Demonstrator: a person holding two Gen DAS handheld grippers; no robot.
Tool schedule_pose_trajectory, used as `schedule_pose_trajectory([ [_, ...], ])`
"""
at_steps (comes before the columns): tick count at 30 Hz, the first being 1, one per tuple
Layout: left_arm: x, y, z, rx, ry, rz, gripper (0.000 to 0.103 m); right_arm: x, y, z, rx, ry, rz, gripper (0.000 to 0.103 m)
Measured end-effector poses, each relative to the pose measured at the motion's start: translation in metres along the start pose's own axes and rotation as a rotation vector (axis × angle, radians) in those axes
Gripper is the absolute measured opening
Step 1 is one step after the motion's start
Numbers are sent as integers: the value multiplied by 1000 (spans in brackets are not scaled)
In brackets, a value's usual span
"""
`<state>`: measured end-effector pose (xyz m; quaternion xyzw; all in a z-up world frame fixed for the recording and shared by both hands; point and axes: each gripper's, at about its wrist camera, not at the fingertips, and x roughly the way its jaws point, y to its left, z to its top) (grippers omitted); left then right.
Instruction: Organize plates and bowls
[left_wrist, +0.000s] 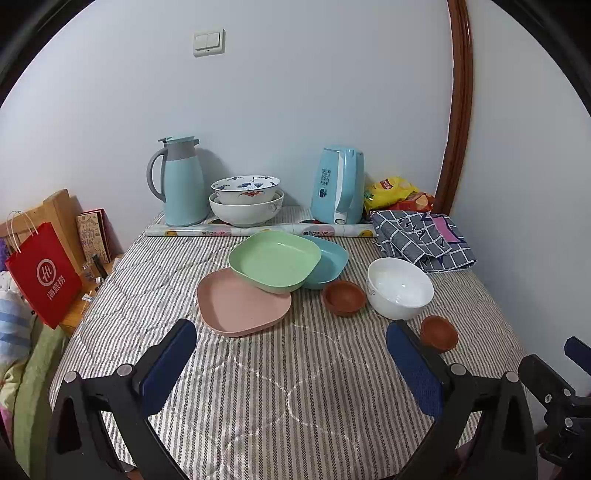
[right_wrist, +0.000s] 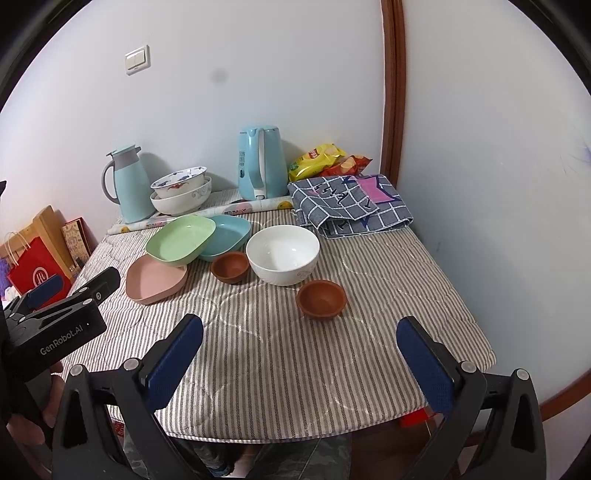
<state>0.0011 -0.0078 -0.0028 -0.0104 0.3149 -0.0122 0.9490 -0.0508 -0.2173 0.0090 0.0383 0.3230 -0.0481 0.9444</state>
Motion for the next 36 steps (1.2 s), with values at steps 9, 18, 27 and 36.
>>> schedule_pose_trajectory([
  [9, -1, 0, 0, 0, 0, -1, 103, 0, -1, 0, 6, -3, 6, 103],
  [18, -1, 0, 0, -1, -1, -1, 103, -3, -1, -2, 11, -13, 10, 103],
  [27, -2, -1, -1, -1, -2, 1, 103, -4, -1, -2, 12, -18, 14, 103],
  [36, -4, -1, 0, 0, -5, -1, 103, -4, -2, -3, 12, -21, 17, 103],
])
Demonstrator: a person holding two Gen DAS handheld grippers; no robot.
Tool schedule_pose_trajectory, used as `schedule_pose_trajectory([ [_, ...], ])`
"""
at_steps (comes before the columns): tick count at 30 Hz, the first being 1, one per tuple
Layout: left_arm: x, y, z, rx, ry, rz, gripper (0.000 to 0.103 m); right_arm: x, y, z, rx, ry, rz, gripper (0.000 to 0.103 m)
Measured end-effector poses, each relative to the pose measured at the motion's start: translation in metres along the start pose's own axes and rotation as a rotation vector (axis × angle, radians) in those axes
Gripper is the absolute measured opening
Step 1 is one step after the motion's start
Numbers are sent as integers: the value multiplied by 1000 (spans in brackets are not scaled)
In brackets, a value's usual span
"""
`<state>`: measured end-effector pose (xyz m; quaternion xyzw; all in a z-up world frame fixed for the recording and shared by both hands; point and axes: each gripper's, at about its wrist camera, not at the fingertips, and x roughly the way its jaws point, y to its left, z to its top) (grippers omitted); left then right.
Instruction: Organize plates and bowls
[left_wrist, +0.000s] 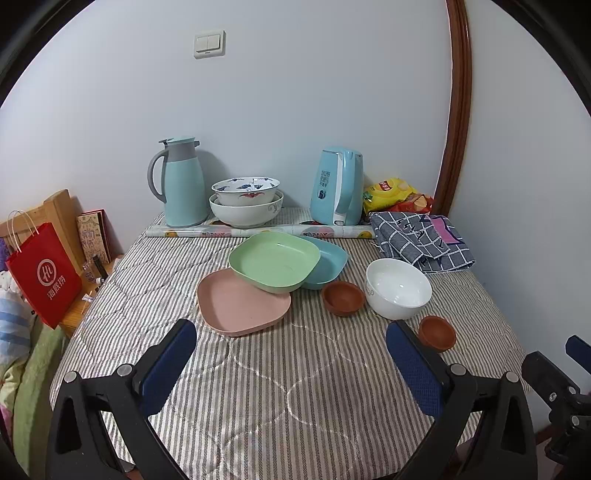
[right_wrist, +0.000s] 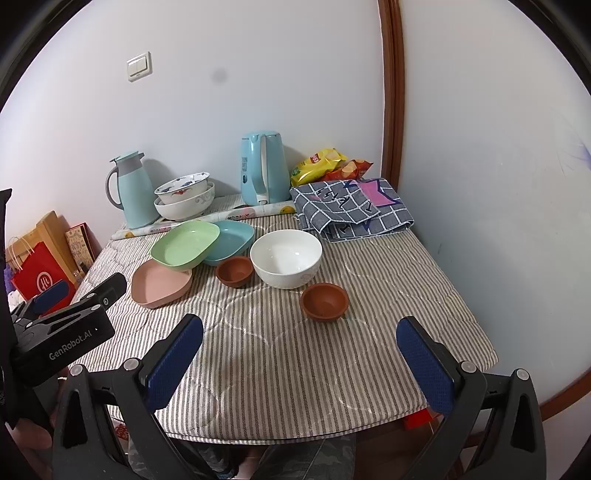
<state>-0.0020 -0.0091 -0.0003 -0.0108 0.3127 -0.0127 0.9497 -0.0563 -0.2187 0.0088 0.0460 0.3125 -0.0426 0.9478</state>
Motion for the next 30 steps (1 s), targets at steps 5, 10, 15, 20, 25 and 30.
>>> schedule_pose_trajectory([
  [5, -3, -1, 3, 2, -6, -3, 103, -1, 0, -1, 0, -2, 0, 103],
  [10, -3, 1, 2, 4, -8, -3, 103, -2, 0, 0, 3, -6, 0, 103],
  [15, -1, 5, 2, 4, -9, 1, 103, -1, -1, 0, 16, -7, 8, 103],
  [20, 7, 9, 3, -9, 1, 1, 103, 6, 0, 1, 20, 8, 21, 103],
  [25, 18, 13, 5, -19, 21, -10, 103, 14, 0, 2, 9, 9, -4, 103],
  [30, 33, 14, 9, -26, 43, -17, 103, 25, -1, 7, 16, 6, -39, 103],
])
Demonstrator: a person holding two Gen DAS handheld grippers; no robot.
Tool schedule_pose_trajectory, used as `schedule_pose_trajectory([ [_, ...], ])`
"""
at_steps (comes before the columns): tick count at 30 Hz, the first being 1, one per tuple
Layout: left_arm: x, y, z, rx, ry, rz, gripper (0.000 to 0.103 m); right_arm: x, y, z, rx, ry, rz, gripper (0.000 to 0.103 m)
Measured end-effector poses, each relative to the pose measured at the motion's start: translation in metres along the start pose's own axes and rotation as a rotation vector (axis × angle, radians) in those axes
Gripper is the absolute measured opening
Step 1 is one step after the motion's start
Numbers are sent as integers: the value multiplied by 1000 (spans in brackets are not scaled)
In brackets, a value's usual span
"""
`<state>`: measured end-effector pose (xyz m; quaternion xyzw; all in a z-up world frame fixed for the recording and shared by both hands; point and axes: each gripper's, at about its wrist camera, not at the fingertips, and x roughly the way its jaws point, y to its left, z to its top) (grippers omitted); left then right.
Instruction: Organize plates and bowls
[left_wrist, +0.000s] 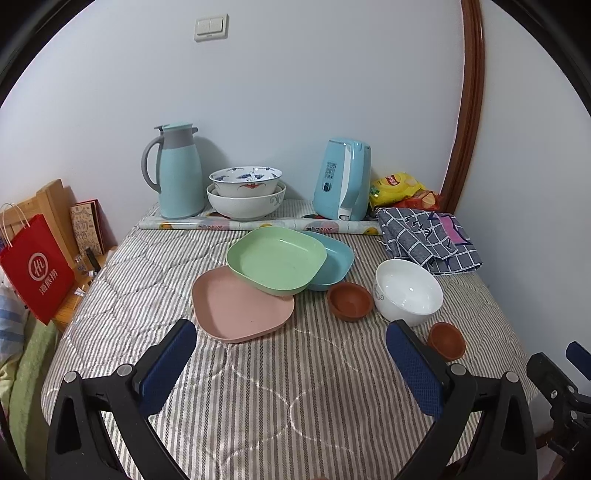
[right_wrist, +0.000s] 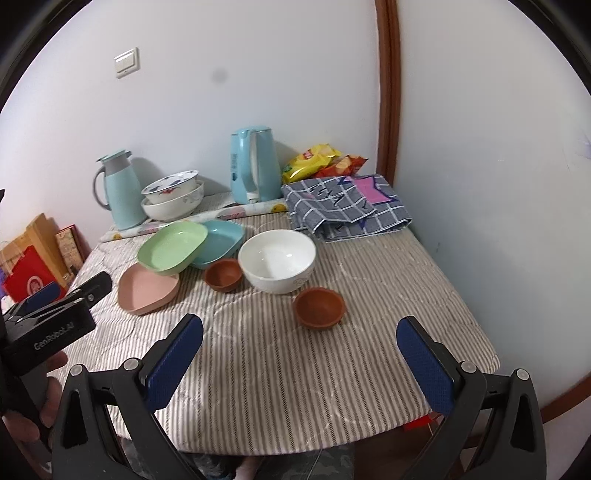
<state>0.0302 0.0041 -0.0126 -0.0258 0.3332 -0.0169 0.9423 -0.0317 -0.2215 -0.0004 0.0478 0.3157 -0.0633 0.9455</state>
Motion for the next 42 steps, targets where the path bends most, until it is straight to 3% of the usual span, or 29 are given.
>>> schedule_pose_trajectory([
  [7, 25, 3, 8, 0, 34, 10, 103, 23, -11, 8, 47, 17, 61, 103],
  [11, 38, 5, 13, -7, 48, 16, 103, 34, -17, 14, 67, 15, 52, 103],
  [17, 59, 11, 22, -22, 75, 21, 103, 60, -14, 25, 53, 57, 40, 87],
  [22, 77, 17, 33, -21, 90, 26, 100, 82, 2, 38, 22, 70, 57, 85],
  [27, 100, 31, 44, -32, 111, 30, 97, 107, 23, 54, -12, 83, 84, 74],
  [33, 127, 55, 60, -60, 139, 54, 86, 142, 56, 74, -62, 119, 139, 63],
  [37, 146, 67, 68, -70, 159, 55, 80, 166, 78, 86, -91, 137, 171, 62],
  [40, 162, 72, 70, -66, 171, 62, 66, 182, 91, 90, -102, 153, 192, 59],
  [42, 174, 74, 71, -61, 194, 57, 61, 194, 98, 90, -110, 171, 205, 51],
])
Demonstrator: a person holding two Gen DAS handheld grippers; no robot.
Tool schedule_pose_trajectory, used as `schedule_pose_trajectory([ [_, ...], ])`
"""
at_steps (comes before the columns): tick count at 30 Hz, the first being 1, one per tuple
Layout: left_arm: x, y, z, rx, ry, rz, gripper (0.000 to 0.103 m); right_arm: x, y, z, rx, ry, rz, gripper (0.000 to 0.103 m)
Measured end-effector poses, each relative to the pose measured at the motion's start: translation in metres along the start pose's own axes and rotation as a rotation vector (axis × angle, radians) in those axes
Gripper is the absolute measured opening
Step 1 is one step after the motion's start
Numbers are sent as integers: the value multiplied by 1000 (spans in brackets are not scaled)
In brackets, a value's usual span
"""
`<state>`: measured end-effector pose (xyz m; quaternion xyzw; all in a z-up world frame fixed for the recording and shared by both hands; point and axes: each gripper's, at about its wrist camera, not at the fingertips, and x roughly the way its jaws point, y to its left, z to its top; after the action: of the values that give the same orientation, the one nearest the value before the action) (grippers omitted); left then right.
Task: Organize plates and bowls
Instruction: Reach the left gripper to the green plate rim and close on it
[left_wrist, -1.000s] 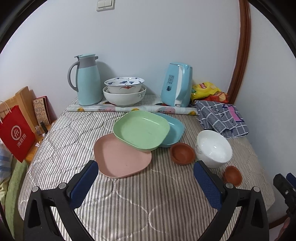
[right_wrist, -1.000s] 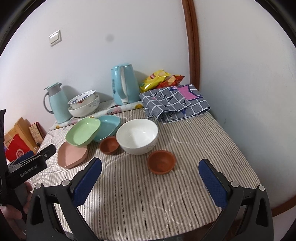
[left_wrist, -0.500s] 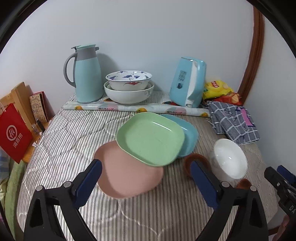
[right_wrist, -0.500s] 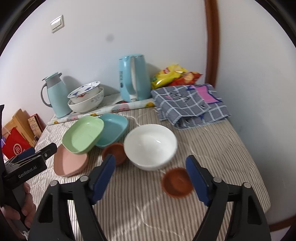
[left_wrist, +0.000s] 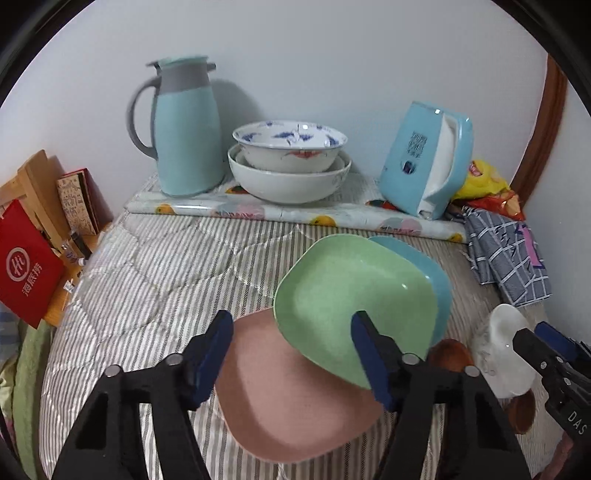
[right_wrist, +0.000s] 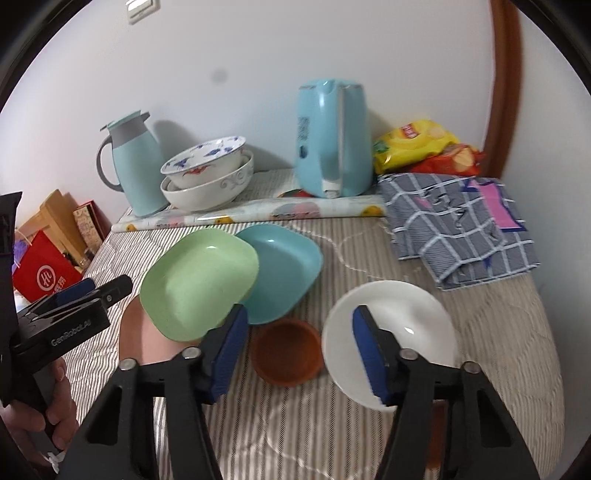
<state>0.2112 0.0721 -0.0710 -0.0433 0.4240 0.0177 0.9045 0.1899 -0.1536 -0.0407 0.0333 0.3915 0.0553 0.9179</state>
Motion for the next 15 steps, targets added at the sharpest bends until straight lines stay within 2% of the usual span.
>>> schedule_pose_trajectory([
  [1, 5, 0, 1, 4, 7, -5, 58, 7, 2, 1, -1, 13, 4, 51],
  [7, 31, 1, 9, 2, 38, -46, 58, 35, 5, 6, 10, 55, 27, 50],
  [15, 59, 1, 26, 5, 46, -49, 56, 60, 20, 15, 13, 75, 71, 45],
])
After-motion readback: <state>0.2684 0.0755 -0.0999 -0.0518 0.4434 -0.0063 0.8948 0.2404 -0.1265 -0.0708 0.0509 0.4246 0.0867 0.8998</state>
